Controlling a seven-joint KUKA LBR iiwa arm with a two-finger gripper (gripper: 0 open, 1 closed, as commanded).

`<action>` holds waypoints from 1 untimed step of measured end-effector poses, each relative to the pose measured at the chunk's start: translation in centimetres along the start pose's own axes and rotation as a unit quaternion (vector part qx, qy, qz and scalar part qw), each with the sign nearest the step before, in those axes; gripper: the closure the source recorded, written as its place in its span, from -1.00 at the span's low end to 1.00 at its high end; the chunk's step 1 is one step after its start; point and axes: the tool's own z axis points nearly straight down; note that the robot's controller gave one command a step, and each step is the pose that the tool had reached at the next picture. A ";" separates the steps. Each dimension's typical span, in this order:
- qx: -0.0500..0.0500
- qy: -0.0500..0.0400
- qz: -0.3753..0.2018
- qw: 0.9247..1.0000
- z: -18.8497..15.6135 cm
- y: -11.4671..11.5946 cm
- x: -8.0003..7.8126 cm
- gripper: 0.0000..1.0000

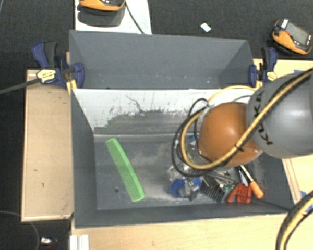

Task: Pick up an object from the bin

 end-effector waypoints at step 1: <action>-0.002 0.005 0.000 1.000 -2.0 0.1 0.3 1.00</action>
Offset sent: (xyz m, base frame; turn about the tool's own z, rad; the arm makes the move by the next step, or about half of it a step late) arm -0.0018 -0.0001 0.0204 0.0007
